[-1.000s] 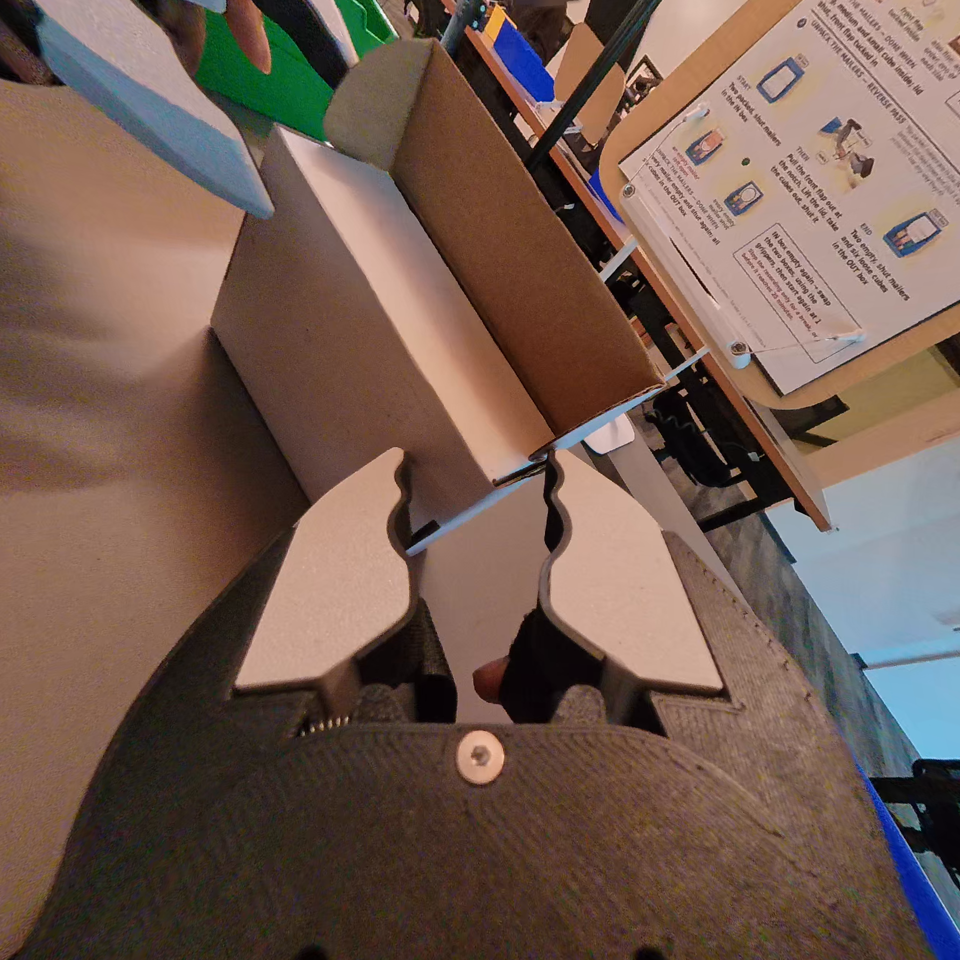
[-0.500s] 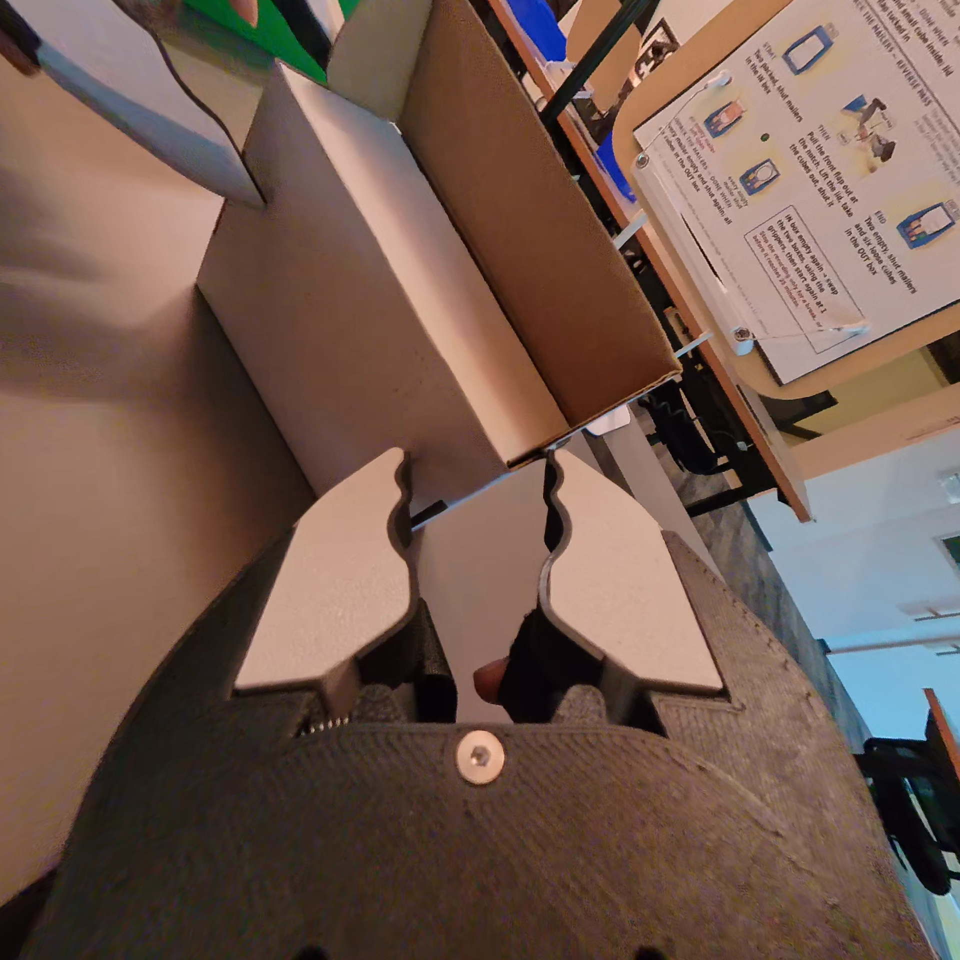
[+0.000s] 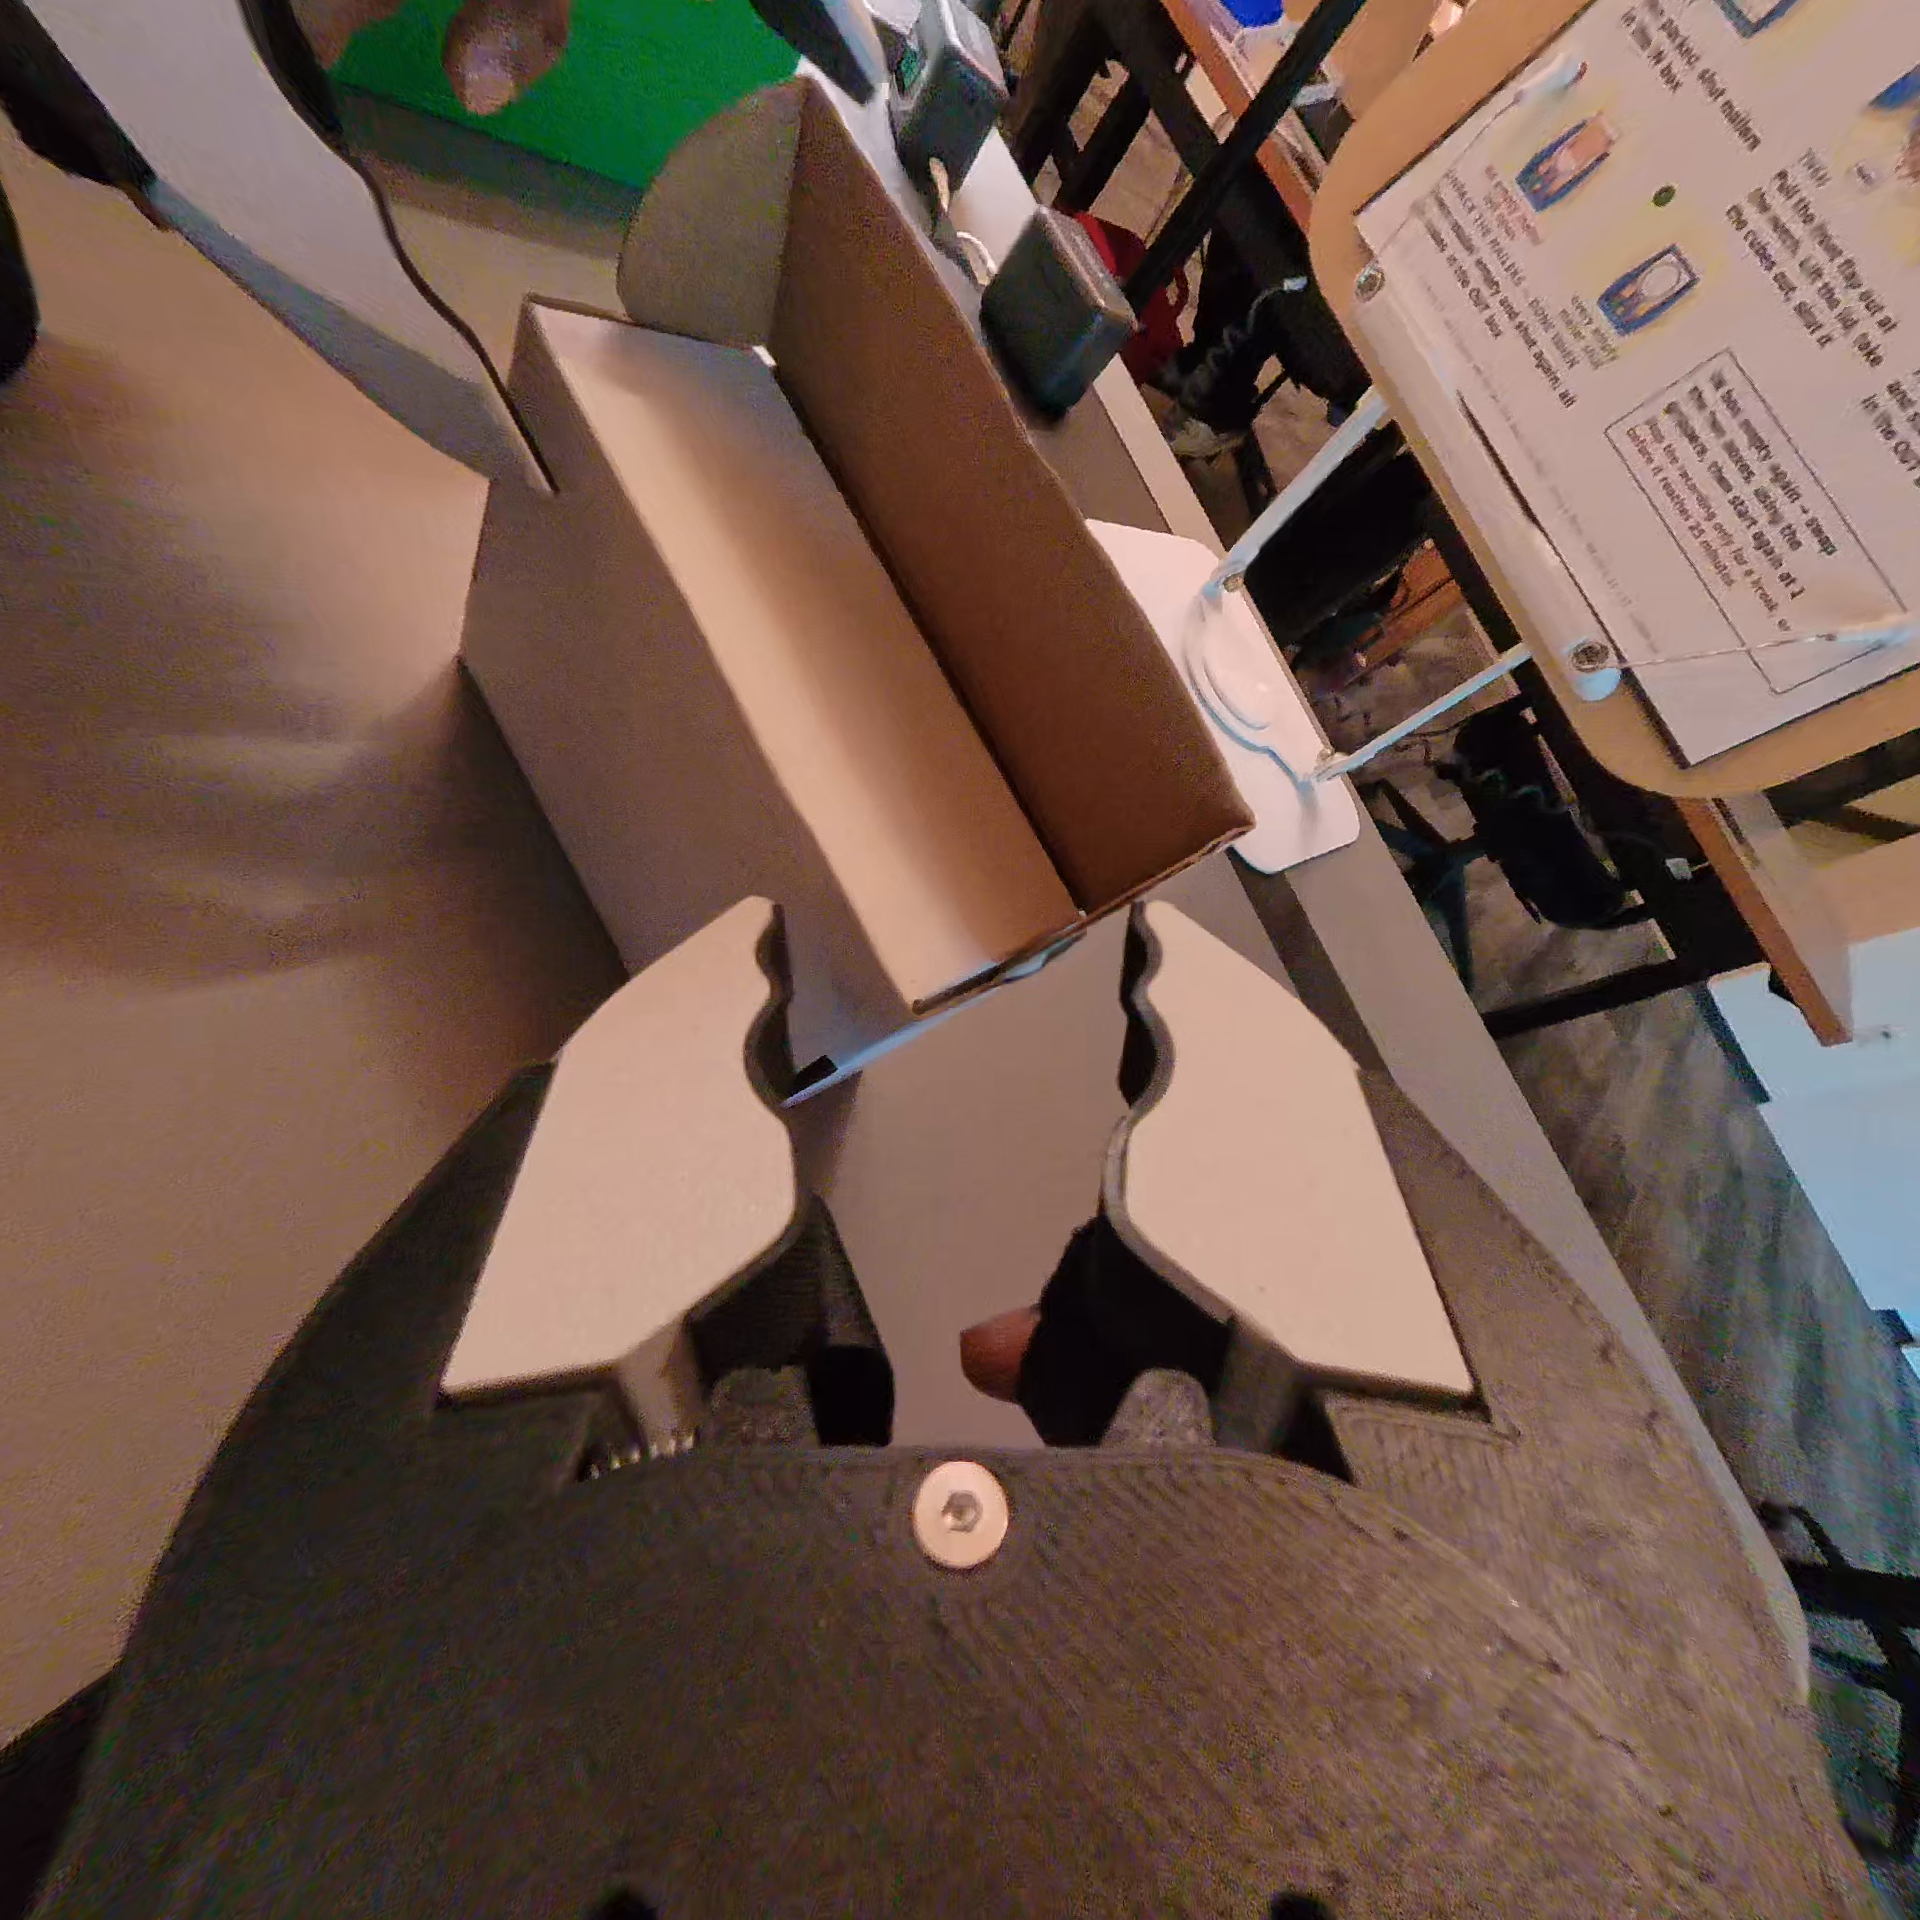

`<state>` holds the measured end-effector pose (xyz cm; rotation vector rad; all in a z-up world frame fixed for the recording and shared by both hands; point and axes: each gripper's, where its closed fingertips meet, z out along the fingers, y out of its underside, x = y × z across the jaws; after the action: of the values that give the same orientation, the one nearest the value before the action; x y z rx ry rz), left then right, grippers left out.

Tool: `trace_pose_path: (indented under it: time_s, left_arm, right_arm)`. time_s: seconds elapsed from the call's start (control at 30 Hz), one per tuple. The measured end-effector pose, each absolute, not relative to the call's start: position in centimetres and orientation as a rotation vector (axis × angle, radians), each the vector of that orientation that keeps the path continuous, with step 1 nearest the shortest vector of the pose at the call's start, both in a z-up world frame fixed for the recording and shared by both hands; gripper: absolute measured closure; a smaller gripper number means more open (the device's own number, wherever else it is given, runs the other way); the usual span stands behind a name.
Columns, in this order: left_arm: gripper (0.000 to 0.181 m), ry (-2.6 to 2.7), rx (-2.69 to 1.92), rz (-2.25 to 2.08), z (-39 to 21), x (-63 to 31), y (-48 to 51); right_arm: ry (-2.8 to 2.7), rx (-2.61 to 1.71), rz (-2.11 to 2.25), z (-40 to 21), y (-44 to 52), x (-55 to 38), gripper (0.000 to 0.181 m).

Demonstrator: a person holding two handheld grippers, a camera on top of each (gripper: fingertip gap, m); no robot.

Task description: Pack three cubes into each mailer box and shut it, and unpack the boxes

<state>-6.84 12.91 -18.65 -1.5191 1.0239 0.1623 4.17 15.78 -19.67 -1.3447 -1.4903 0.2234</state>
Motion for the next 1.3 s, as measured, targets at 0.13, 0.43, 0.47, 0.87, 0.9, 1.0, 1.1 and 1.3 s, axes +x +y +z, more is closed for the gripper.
trace_pose_path:
  time_s: [0.13,0.43,0.47,0.87,0.9,1.0,1.1,1.3]
  left_arm:
    - [0.091,1.046,-1.506,0.176,-18.8,-6.4,13.1]
    - [0.106,1.087,-1.469,0.257,-19.7,-6.5,12.5]
    - [0.106,1.087,-1.463,0.259,-19.8,-6.5,12.4]
    - [0.113,1.118,-1.445,0.253,-19.5,-6.4,12.2]
    - [0.117,1.116,-1.436,0.264,-19.4,-6.5,12.2]
    - [0.126,1.107,-1.436,0.265,-19.4,-6.6,12.1]
    - [0.133,1.113,-1.44,0.27,-19.7,-6.7,12.0]
    - [0.142,1.122,-1.453,0.267,-20.2,-6.8,11.6]
  right_arm:
    - [-1.488,-1.344,0.213,-19.8,15.6,4.0,0.127]
    - [-1.543,-1.356,0.144,-21.8,15.4,4.5,0.128]
    - [-1.553,-1.361,0.148,-21.9,15.4,4.6,0.127]
    - [-1.559,-1.112,0.114,-18.6,14.8,3.3,0.12]
    - [-1.559,-1.104,0.086,-18.8,15.0,3.4,0.121]
    - [-1.543,-1.08,0.047,-18.7,15.1,3.6,0.134]
    - [-1.532,-1.099,0.079,-18.8,14.9,3.8,0.144]
    - [-1.532,-1.133,0.122,-19.2,14.7,4.0,0.156]
